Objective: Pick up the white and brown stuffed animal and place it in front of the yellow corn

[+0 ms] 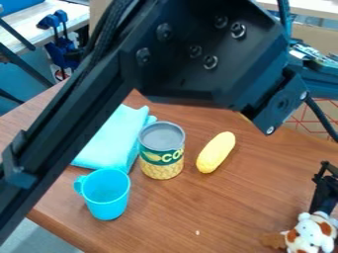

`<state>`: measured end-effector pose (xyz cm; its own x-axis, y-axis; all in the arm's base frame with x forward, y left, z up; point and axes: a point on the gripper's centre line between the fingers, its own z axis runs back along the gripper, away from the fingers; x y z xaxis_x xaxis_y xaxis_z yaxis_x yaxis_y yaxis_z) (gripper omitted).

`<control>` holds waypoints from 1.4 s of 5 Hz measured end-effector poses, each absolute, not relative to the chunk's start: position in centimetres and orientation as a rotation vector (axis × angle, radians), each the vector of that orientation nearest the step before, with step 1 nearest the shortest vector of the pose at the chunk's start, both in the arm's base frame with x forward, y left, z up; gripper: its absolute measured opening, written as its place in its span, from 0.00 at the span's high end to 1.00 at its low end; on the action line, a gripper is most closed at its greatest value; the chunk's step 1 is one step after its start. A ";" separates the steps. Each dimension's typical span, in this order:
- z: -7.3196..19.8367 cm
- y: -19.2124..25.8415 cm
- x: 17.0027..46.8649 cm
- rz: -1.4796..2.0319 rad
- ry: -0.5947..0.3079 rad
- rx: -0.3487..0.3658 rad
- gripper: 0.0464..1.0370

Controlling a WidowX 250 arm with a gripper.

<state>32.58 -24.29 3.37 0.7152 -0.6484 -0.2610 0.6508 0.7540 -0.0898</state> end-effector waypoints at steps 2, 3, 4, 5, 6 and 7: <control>3.3 -24.3 32.5 -0.766 0.276 0.002 0.87; 4.2 -24.5 32.0 -0.802 0.252 -0.005 0.97; 6.7 -23.8 32.5 -0.805 0.172 -0.008 0.97; 7.9 -22.5 33.0 -0.771 0.136 -0.016 0.97; 9.0 -20.6 33.4 -0.735 0.112 -0.020 0.97; 9.3 -18.3 33.9 -0.708 0.129 -0.008 0.97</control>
<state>33.88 -18.35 9.26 0.7519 -0.6491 -0.1154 0.6481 0.7599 -0.0512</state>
